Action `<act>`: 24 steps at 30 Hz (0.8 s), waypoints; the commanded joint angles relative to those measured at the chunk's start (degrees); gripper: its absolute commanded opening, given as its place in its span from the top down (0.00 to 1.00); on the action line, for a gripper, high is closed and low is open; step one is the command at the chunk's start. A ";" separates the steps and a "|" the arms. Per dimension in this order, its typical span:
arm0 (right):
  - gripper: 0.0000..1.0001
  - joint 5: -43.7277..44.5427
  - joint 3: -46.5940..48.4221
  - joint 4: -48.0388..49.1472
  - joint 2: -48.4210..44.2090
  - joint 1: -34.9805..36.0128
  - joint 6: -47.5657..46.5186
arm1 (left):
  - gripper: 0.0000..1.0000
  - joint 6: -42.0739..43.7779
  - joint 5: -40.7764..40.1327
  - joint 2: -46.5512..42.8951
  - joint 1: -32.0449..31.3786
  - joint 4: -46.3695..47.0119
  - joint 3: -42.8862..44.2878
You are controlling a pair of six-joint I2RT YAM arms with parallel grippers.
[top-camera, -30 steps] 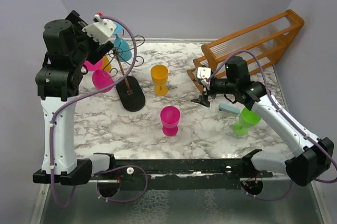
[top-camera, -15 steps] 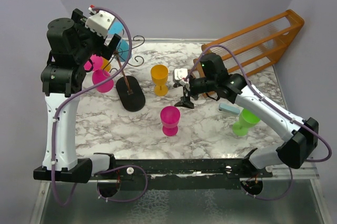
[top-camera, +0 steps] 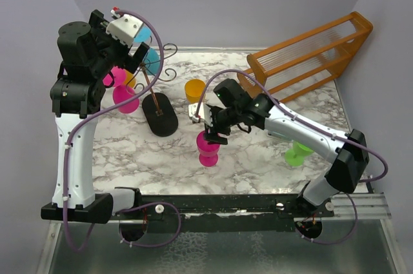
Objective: Place the wine glass upside down on the wine glass rack
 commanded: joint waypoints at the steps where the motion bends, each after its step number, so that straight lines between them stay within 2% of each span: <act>1: 0.32 6.58 3.40 -2.99 2.88 1.38 1.07 | 0.01 2.15 -1.35 -0.82 0.27 0.55 -0.14; 4: 0.38 7.67 4.78 -3.66 4.65 1.85 1.56 | 0.01 2.59 -0.95 -0.82 0.27 0.21 -0.18; 12: 0.65 7.32 7.06 -6.41 7.92 2.17 1.22 | 0.01 3.10 -1.96 -0.52 0.27 -0.25 -1.61; 19: 0.82 6.66 7.78 -7.18 9.07 2.17 0.89 | 0.01 2.75 -3.02 0.04 0.27 0.72 -3.06; 22: 0.96 7.63 8.16 -7.40 9.14 2.17 0.87 | 0.01 2.08 -2.78 0.27 0.27 1.45 -2.68; 24: 0.99 9.07 7.71 -6.49 8.30 2.17 1.33 | 0.01 1.83 -2.48 0.40 0.27 1.65 -2.54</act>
